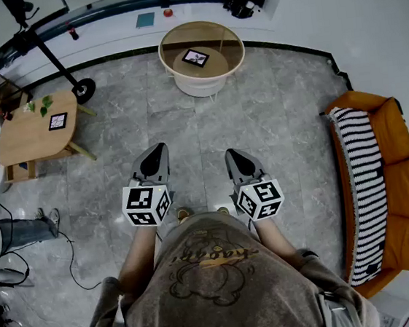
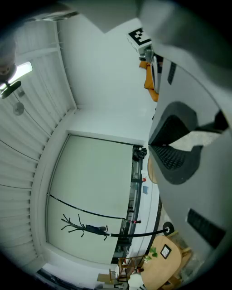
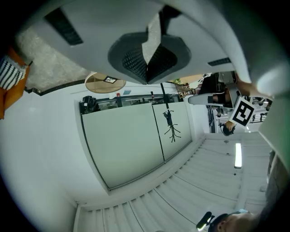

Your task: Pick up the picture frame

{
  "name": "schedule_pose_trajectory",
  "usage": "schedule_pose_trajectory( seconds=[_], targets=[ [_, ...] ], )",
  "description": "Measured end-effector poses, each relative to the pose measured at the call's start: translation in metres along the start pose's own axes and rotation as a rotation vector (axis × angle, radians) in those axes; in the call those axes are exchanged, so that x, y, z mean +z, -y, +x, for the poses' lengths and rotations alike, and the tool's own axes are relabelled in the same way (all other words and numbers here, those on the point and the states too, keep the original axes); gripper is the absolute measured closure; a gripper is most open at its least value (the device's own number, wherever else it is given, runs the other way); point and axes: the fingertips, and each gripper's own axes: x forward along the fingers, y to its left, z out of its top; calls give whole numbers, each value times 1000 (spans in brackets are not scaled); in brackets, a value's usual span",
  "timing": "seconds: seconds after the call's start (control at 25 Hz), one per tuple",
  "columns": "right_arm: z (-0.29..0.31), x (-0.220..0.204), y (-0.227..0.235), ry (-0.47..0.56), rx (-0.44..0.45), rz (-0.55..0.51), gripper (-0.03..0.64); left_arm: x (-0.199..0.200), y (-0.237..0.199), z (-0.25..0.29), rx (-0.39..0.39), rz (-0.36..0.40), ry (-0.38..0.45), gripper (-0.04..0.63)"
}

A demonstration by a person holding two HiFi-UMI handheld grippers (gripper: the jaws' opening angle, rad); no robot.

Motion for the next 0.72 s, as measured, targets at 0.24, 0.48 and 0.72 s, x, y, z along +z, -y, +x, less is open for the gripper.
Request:
schedule_pose_trajectory(
  seconds=[0.24,0.48,0.72],
  targets=[
    [3,-3,-6,-4,12,13,597,-1,-1,-1,-6,5,-3,578],
    [6,-6,-16,0,-3,33,597,1,-11,-4,-17,18,-5,578],
    [10,-12,-31,27,-42,36,597,-10,-27,-9,-58,30,-9,578]
  ],
)
